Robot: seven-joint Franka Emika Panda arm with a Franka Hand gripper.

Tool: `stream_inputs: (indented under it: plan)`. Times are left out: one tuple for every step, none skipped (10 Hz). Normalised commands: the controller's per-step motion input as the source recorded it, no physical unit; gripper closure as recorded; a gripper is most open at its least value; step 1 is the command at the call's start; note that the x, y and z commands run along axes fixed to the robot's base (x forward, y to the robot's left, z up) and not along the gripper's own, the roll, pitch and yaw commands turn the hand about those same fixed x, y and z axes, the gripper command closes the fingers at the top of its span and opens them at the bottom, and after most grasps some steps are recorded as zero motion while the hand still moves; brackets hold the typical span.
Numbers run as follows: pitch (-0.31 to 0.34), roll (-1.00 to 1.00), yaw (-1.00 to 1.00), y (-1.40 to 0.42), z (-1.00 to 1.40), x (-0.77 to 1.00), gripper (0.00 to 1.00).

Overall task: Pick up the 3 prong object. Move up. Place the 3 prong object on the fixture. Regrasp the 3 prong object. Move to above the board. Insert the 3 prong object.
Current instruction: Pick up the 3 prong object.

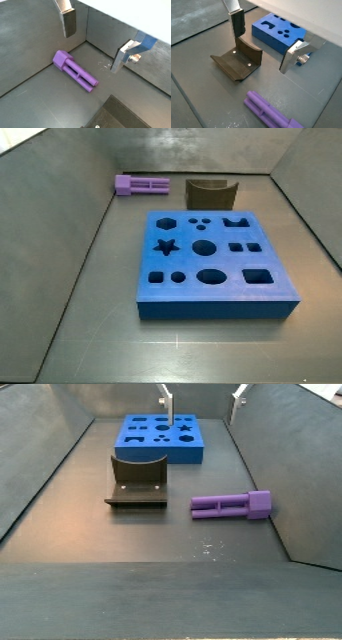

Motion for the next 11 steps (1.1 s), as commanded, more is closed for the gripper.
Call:
stream_inputs:
  plan:
    - [0.000, 0.00, -0.15, 0.00, 0.00, 0.00, 0.00]
    - [-0.019, 0.00, -1.00, 0.00, -0.23, 0.00, 0.00]
    - [-0.011, 0.00, -1.00, 0.00, -0.31, 0.00, 0.00]
    - [-0.026, -0.01, -1.00, 0.00, -0.34, 0.00, 0.00]
    - [-0.026, -0.02, -1.00, 0.00, -0.35, 0.00, 0.00]
    - [-0.031, 0.00, -1.00, 0.00, -0.34, -0.03, 0.00]
    - [-0.054, -0.01, -0.91, 0.00, -0.29, -0.09, 0.00]
    - [-0.053, 0.00, -0.93, 0.00, -0.29, -0.09, 0.00]
    - [-0.050, 0.00, -0.96, 0.00, -0.30, -0.08, 0.00]
    - [-0.113, -0.10, -0.94, 0.00, -0.23, 0.00, 0.00]
    - [-0.141, -0.14, -0.91, 0.00, -0.21, 0.00, 0.00]
